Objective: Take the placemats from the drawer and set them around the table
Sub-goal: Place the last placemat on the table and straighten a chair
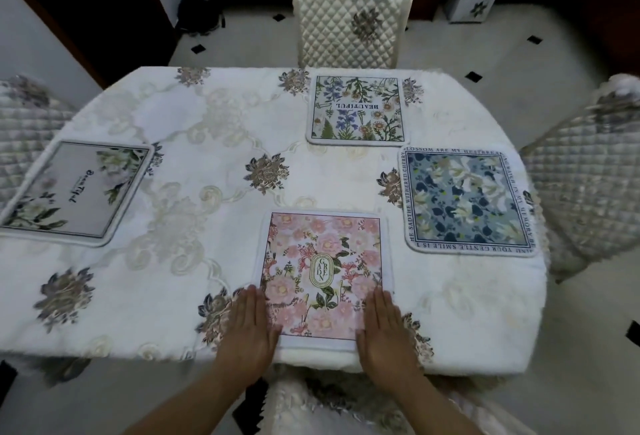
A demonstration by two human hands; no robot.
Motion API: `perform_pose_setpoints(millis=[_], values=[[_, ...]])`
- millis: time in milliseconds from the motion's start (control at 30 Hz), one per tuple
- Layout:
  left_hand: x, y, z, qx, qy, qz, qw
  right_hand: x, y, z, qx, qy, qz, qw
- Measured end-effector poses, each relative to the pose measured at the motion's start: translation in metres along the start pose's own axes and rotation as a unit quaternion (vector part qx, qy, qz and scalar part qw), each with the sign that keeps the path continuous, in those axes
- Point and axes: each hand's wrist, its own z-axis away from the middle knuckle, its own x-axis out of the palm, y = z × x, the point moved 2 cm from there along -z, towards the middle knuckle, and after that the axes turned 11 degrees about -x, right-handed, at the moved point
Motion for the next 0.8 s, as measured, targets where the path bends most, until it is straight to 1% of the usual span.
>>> perform_pose_setpoints(millis=[167,233,300,400,467,567,667,800], values=[[-0.024,0.002,-0.006,-0.01,-0.048,-0.064,0.997,-0.026,-0.004,-0.004,0.01,-0.086,0.004,0.996],[-0.045,0.0,-0.008,0.003,-0.022,-0.048,0.999,-0.049,-0.01,-0.004,0.022,-0.104,-0.006,0.994],[-0.074,0.0,-0.006,0.013,0.015,-0.036,0.999,-0.074,-0.011,-0.001,0.048,-0.077,-0.012,0.996],[-0.111,0.004,-0.003,0.019,0.034,-0.041,0.998,-0.104,-0.016,0.015,0.068,-0.065,0.0,0.996],[-0.138,0.01,-0.004,0.036,0.061,-0.038,0.997,-0.124,-0.017,0.027,0.078,-0.049,0.001,0.996],[-0.171,0.025,0.001,0.062,0.067,-0.005,0.996,-0.159,-0.016,0.041,0.086,0.001,-0.004,0.996],[-0.192,0.043,0.011,0.088,0.087,0.023,0.992,-0.19,-0.012,0.053,0.09,0.046,0.01,0.995],[-0.205,0.066,0.024,0.106,0.118,0.009,0.987,-0.215,-0.001,0.062,0.089,0.074,0.002,0.993]])
